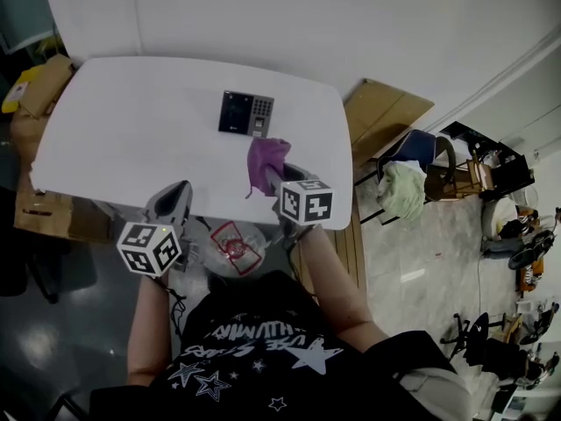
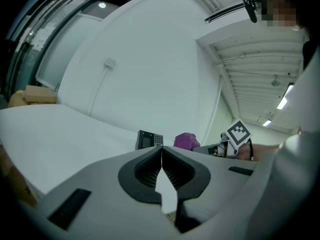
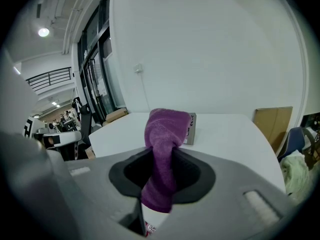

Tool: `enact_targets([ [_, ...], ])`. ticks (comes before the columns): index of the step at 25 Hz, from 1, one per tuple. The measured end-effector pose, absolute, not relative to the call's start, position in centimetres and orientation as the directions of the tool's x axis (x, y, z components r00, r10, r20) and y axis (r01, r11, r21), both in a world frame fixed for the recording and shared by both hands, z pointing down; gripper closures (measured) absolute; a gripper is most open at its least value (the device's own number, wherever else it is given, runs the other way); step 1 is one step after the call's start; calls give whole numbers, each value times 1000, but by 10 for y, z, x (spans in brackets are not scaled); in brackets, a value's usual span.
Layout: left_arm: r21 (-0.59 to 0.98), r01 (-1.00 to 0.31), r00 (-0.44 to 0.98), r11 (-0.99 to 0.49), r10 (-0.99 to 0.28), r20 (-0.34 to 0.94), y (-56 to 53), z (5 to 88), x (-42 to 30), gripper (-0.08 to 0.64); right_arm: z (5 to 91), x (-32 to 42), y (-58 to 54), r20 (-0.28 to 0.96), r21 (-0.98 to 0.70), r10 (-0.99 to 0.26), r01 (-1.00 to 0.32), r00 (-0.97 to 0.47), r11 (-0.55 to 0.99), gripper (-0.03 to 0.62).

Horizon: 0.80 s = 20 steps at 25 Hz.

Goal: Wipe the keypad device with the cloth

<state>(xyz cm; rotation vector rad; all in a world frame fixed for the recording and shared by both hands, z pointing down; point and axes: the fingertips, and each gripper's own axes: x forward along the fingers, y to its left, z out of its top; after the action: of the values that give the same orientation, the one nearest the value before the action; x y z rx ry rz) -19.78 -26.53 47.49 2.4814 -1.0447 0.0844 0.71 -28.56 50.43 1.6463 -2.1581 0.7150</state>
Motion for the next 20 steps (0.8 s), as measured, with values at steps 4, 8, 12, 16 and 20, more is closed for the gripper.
enact_targets([
  [4, 362, -700, 706, -615, -672, 222, -260, 470, -193, 551, 499, 5, -285, 528, -195, -794, -953, -301, 231, 494],
  [8, 353, -721, 683, -596, -698, 217, -256, 465, -182, 551, 497, 10, -280, 522, -201, -787, -944, -330, 262, 494],
  [12, 345, -727, 678, -594, -700, 223, -244, 460, -162, 551, 496, 23, -269, 520, -211, -778, -936, -352, 283, 494],
  [16, 334, -736, 670, -589, -708, 226, -231, 455, -142, 551, 492, 36, -258, 510, -224, -774, -926, -376, 302, 494],
  [20, 329, -746, 658, -579, -719, 225, -217, 453, -122, 551, 491, 53, -245, 500, -233, -769, -917, -397, 322, 494],
])
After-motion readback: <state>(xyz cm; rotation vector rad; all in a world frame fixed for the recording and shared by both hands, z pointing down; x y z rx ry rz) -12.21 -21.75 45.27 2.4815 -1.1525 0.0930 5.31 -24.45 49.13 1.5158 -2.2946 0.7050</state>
